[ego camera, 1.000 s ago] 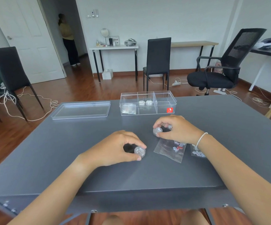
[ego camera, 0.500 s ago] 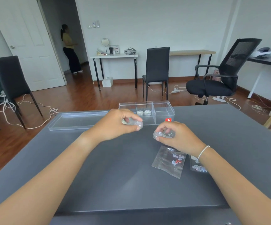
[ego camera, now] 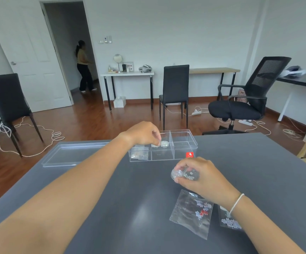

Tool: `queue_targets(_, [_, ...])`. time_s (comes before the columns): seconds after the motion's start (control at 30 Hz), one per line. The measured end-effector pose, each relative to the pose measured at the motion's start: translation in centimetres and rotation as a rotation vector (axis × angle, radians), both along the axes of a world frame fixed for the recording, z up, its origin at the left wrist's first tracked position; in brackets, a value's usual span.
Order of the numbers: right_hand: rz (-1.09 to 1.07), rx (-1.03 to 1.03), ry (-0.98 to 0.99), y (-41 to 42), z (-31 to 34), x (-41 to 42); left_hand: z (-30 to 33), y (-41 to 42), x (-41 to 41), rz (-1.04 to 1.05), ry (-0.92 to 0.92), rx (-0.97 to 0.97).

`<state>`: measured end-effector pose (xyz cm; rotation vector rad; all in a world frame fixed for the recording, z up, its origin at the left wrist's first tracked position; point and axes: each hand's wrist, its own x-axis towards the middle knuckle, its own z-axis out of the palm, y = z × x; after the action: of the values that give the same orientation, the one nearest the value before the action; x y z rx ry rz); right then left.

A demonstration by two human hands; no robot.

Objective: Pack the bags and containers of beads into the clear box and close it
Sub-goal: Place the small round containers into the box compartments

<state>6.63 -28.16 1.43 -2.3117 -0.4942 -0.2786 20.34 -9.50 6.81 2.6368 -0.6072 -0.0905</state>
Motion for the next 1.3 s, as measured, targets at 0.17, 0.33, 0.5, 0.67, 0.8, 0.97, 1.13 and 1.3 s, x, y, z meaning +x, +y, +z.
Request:
queue_targets(0.17, [-0.014, -0.011, 0.005, -0.2, -0.1, 0.3, -0.2, -0.9, 1.2, -0.013, 0.093, 0.153])
queue_targets(0.33, [-0.004, -0.016, 0.000, -0.1, -0.2, 0.3, -0.3, -1.3, 1.7, -0.011, 0.092, 0.219])
queue_targets(0.5, [-0.016, -0.023, 0.009, -0.1, -0.1, 0.2, -0.4, -1.3, 1.8, -0.013, 0.090, 0.248])
queue_targets(0.67, [-0.024, -0.023, 0.016, -0.1, 0.0, 0.1, -0.6, -1.2, 1.6, -0.005, 0.094, 0.230])
queue_targets(0.8, [-0.024, -0.025, 0.026, -0.1, 0.1, 0.0, -0.6, -1.2, 1.5, 0.003, 0.073, 0.221])
queue_targets(0.97, [-0.025, -0.025, 0.031, -0.2, 0.0, 0.0, -0.6, -1.1, 1.2, 0.003, 0.049, 0.225])
queue_targets(1.13, [-0.030, -0.018, 0.032, -0.2, 0.1, 0.0, -0.7, -1.0, 1.0, 0.001, 0.013, 0.196])
queue_targets(1.3, [-0.035, -0.010, 0.030, -0.2, -0.1, 0.1, -0.7, 0.3, 0.7, -0.009, -0.047, 0.027])
